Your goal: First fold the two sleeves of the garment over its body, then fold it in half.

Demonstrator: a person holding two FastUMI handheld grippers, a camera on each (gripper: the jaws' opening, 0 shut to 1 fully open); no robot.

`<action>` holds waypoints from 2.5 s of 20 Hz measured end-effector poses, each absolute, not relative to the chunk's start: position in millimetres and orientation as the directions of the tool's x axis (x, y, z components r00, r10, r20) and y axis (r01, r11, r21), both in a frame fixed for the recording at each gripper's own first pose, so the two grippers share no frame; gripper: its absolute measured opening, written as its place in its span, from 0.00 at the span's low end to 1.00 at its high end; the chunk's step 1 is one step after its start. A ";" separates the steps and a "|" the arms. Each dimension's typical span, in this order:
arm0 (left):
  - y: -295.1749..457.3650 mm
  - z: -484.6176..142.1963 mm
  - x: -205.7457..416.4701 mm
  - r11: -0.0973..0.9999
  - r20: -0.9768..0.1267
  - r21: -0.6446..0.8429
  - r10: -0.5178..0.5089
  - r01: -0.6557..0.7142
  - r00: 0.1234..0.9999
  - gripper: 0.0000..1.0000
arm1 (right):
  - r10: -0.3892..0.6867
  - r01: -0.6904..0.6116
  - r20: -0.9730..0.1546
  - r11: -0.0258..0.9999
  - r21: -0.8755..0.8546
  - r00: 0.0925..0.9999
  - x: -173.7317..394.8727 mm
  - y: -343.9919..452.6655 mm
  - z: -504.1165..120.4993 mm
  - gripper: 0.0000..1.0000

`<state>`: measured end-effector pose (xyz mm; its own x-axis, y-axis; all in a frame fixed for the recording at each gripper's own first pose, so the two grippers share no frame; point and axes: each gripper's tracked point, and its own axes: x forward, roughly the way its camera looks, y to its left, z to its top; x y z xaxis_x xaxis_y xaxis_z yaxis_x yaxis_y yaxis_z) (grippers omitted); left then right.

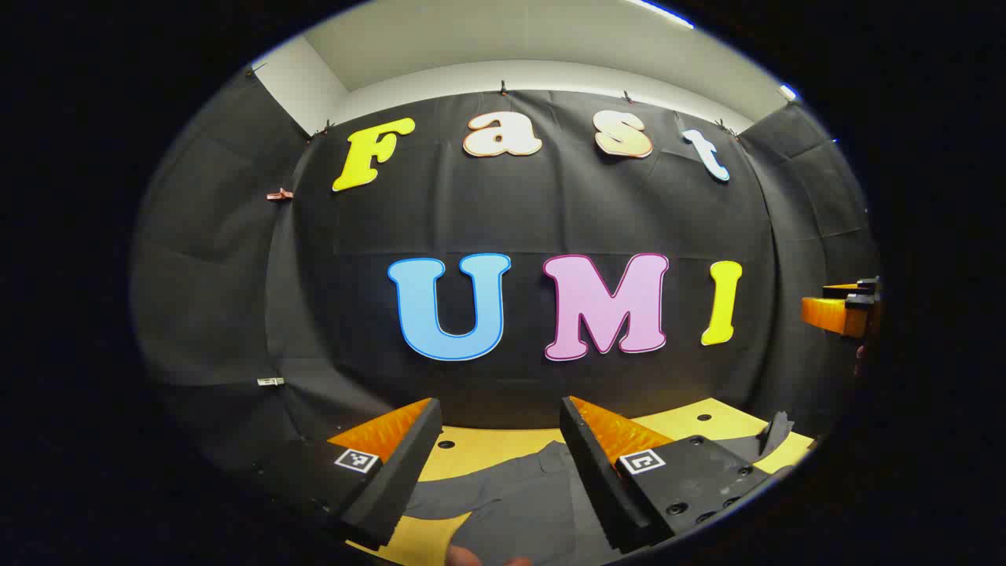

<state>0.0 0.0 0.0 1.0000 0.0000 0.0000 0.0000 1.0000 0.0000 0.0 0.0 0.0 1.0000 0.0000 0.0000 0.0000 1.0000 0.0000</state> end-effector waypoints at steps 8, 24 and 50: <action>-5.7 -3.7 2.8 1.000 -0.017 0.001 -0.002 0.002 1.000 0.95 | 0.013 -0.013 -0.008 1.000 -0.003 1.000 7.2 -4.1 -4.0 1.00; -26.0 -17.8 23.5 1.000 -0.048 -0.005 0.005 -0.006 0.999 0.95 | -0.144 0.140 -0.141 0.989 -0.037 0.979 39.6 -107.0 -53.2 0.97; -116.0 -70.9 74.3 0.995 -0.229 0.046 0.095 -0.087 0.969 0.95 | -0.253 0.261 -0.693 0.960 -0.097 0.675 121.5 -353.3 -428.8 0.98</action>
<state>74.3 -116.0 -70.9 0.9687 0.0948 -0.2294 -0.0865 0.9952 0.0457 121.5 -353.3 -428.8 0.6752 -0.2533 -0.6927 0.2613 0.9604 -0.0965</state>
